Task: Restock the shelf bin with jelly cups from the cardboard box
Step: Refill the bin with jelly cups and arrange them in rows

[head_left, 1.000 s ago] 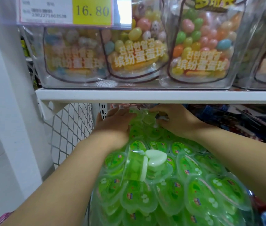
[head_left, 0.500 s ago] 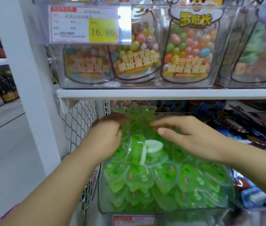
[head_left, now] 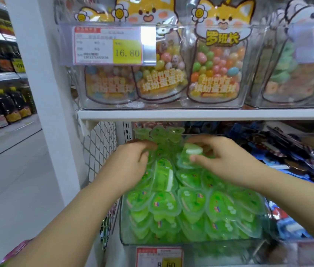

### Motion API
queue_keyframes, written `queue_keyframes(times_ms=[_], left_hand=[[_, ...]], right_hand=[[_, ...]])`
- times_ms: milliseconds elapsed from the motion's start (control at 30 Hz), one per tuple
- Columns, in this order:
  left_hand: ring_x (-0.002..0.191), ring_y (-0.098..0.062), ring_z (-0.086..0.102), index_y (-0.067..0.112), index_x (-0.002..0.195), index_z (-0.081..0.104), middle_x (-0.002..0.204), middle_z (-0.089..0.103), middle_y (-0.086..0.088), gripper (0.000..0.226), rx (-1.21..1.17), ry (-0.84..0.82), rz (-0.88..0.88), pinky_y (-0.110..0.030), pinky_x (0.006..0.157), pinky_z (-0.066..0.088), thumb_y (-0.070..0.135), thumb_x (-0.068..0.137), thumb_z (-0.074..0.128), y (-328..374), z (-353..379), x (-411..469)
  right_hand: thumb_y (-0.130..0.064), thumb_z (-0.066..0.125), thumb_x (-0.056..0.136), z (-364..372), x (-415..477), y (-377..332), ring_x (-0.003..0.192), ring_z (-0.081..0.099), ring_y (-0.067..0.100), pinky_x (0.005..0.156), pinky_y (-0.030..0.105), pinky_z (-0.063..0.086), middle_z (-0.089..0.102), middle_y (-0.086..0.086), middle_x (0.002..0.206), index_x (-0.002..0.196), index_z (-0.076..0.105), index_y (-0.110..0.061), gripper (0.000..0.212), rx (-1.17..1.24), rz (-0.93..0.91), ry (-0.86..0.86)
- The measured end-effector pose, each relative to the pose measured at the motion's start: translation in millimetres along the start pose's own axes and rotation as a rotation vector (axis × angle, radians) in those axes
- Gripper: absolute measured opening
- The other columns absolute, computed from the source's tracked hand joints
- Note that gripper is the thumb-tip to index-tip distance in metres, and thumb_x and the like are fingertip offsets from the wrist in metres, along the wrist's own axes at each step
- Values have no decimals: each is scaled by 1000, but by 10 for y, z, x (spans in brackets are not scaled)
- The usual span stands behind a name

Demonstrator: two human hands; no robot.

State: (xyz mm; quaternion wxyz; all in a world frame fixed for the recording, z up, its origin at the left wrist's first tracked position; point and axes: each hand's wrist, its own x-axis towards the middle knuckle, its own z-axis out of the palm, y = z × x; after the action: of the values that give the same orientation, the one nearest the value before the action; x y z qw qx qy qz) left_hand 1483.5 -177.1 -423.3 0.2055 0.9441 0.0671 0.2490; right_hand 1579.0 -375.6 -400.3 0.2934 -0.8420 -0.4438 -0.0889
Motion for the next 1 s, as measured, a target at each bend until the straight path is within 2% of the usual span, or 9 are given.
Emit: queue_keyframes(times_ms=[133,233,400,500,600,667,767,867,1000], left_hand=[[115,-8,56,27,119,64,124,62,10,31,-117,-14,-3,-10,93,34,14,93,56,91,11,128],[96,-1,60,17,113,66,113,67,3,29,-313,-62,33,-4,87,39,8,85,66,195,20,251],[77,-4,60,20,91,60,86,64,8,15,-406,-84,12,-5,71,42,13,83,70,333,18,409],[65,-4,61,23,76,55,75,62,8,19,-350,-113,-17,-6,61,41,11,87,65,344,42,455],[62,-3,62,23,72,53,65,61,11,24,-334,-175,-123,-4,52,38,10,91,61,314,56,483],[53,4,57,19,69,56,60,69,4,24,-293,-164,-206,-5,49,37,17,92,59,272,48,515],[73,-5,67,18,65,59,69,71,6,27,-343,-107,-312,-16,69,50,20,92,58,218,39,530],[94,-28,69,19,65,61,61,70,7,24,-455,-136,-374,-42,91,52,19,90,62,246,66,530],[77,-14,71,21,74,62,79,74,-2,17,-506,-229,-315,-22,73,51,22,90,62,309,142,546]], right_hand=[[-16,61,89,0,113,35,75,61,1,76,17,49,68,-5,98,114,64,-17,25,473,236,48],[-8,55,92,28,224,3,95,65,21,89,35,53,69,10,106,105,68,-15,19,739,325,64],[-7,50,94,61,278,-91,90,68,21,78,31,54,72,9,98,97,68,-10,19,974,347,-27],[-13,46,96,40,280,-45,94,67,29,77,31,55,69,15,109,110,64,-7,24,881,420,-45],[-13,41,98,-29,338,90,72,64,23,78,34,54,64,11,103,108,60,-5,23,718,512,115],[-5,38,98,-62,362,194,54,59,15,60,22,54,62,8,89,108,58,-5,23,660,493,229],[7,33,95,-82,338,321,38,53,2,47,13,48,55,6,75,102,55,-3,25,564,457,277],[5,48,91,-91,305,359,54,58,9,60,23,50,61,5,73,100,62,-7,20,422,377,211],[-6,68,82,-24,271,285,75,64,8,72,23,54,69,1,93,106,56,-25,33,419,284,-31]])
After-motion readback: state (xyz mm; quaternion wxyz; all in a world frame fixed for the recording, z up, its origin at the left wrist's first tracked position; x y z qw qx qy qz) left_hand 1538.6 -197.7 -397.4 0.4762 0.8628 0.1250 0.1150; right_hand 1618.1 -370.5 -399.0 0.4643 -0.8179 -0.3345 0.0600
